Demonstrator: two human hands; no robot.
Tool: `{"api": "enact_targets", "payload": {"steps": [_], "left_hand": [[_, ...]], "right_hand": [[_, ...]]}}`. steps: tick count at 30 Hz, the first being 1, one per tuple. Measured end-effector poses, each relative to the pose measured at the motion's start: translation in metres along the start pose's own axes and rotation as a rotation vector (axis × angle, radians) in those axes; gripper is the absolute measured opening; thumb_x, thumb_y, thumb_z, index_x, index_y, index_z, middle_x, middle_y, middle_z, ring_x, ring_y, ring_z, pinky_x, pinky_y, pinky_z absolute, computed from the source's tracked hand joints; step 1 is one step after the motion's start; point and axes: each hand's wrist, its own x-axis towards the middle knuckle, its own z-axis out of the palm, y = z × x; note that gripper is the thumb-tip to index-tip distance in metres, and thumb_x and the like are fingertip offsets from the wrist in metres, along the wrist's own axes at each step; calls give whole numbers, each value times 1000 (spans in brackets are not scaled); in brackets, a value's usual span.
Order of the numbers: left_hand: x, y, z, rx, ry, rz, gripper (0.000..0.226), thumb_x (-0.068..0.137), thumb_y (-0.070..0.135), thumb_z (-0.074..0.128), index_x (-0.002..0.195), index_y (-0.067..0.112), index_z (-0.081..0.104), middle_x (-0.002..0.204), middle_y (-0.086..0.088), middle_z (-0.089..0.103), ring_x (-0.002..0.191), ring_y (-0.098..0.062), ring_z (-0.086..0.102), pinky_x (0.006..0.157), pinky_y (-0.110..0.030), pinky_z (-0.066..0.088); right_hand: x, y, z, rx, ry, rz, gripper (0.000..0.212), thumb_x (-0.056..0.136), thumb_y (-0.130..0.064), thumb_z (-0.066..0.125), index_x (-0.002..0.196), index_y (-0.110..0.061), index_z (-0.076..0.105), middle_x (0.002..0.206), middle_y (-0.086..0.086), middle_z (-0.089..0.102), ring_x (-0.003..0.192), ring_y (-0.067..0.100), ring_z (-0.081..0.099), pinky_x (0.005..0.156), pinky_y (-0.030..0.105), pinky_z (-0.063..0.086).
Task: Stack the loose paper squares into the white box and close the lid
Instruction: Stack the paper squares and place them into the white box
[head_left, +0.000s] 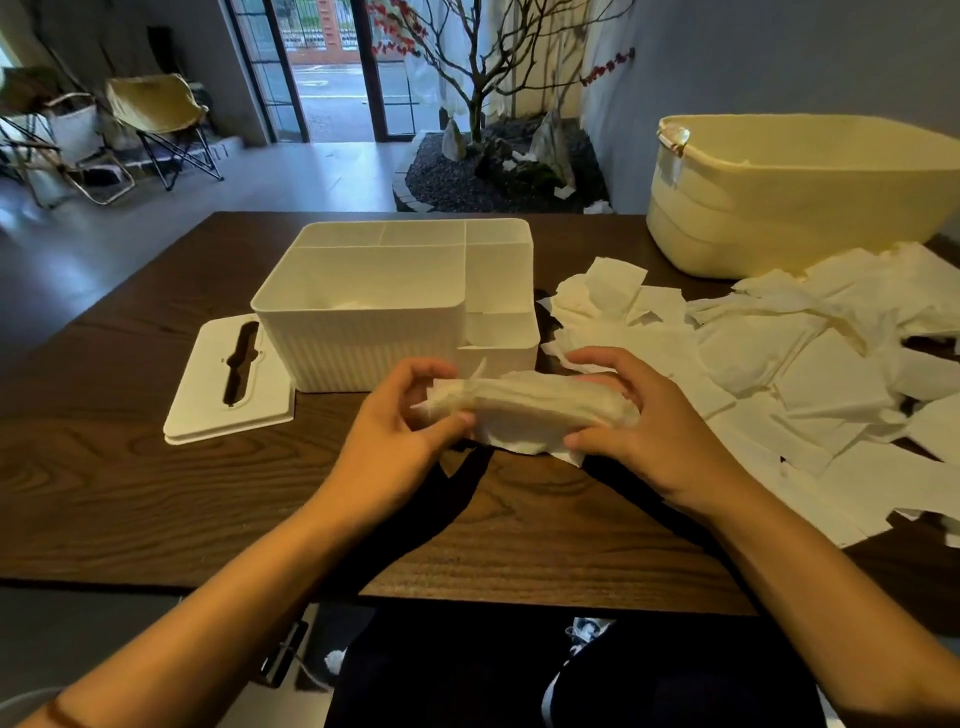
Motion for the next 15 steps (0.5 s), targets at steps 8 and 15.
{"api": "enact_targets", "payload": {"steps": [8, 15], "left_hand": [[-2, 12, 26, -222, -81, -116, 35, 89, -7, 56, 108, 23, 59, 111, -14, 66, 95, -37, 64, 78, -48, 51], [-3, 11, 26, -48, -108, 16, 50, 87, -13, 56, 118, 26, 50, 120, -8, 59, 96, -24, 69, 78, -37, 59]], "right_hand": [[3, -9, 25, 124, 88, -33, 60, 78, 3, 73, 126, -28, 56, 111, -17, 60, 95, -14, 56, 73, 3, 45], [1, -10, 23, 171, 42, -13, 81, 66, 0, 80, 132, -33, 46, 119, -5, 58, 94, -5, 59, 69, 11, 49]]}}
